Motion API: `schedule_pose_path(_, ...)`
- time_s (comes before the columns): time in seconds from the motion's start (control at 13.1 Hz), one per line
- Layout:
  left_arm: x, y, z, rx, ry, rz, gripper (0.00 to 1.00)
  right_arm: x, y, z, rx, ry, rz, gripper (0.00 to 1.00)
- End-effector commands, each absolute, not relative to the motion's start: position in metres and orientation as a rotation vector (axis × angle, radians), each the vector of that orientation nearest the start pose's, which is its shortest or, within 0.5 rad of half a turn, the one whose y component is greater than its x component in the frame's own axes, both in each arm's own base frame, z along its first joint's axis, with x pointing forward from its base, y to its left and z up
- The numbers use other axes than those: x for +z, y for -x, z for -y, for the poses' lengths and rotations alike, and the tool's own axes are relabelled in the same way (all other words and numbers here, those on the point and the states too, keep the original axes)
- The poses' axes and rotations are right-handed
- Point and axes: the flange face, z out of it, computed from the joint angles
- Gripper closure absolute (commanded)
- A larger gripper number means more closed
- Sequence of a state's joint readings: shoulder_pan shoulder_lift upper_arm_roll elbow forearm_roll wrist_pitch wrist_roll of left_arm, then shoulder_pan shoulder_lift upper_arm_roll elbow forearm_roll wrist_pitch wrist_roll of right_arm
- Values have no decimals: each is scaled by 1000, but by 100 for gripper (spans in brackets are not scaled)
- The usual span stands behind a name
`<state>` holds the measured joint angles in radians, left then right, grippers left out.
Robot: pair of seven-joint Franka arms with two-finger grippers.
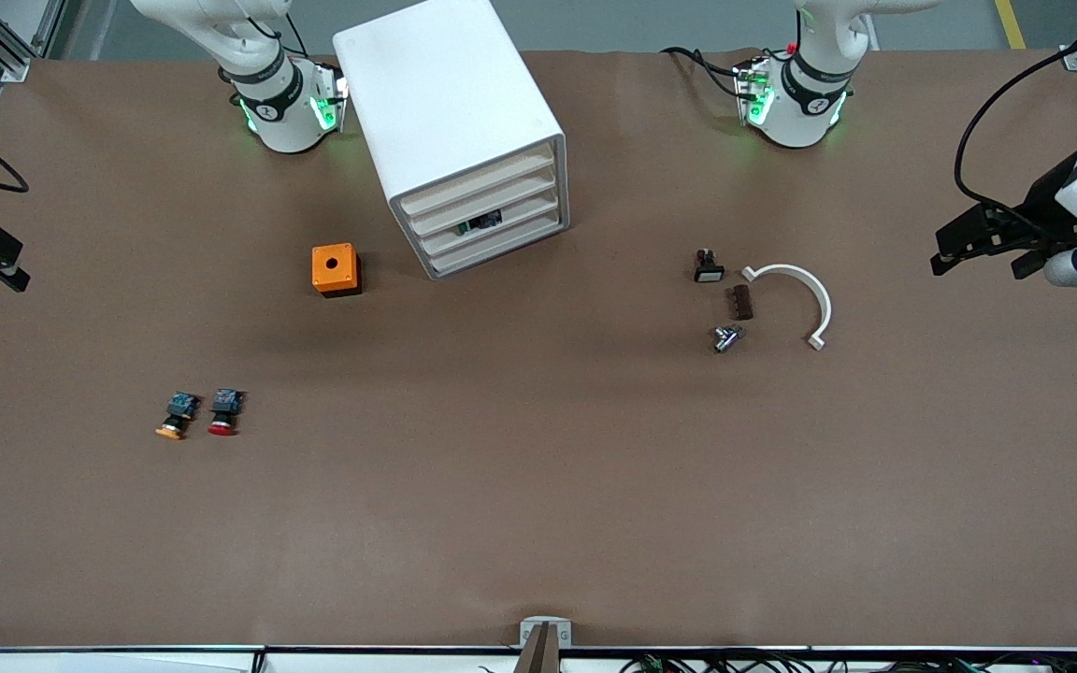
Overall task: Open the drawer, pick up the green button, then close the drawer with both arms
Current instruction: 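Reach the left gripper toward the cabinet's lowest drawer handle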
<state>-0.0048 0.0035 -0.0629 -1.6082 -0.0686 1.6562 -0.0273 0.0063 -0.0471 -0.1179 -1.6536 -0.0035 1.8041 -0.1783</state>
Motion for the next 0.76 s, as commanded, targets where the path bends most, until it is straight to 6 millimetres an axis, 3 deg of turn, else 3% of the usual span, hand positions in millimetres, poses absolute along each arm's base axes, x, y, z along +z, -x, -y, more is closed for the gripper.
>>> schedule_pose_path(0.0,593,-575,44,7,3191,-32,1,638,-561,68,-317,3153,87,0)
schedule_pose_path(0.38,517,-596,59,222,3177,34,1,638,-561,68,-317,3153,87,0)
schedule_pose_path(0.53,485,-602,87,306,3159,31,1,638,-561,68,-317,3153,87,0)
schedule_pose_path(0.69,466,-603,121,356,3132,126,1,638,-561,68,-317,3153,90,0)
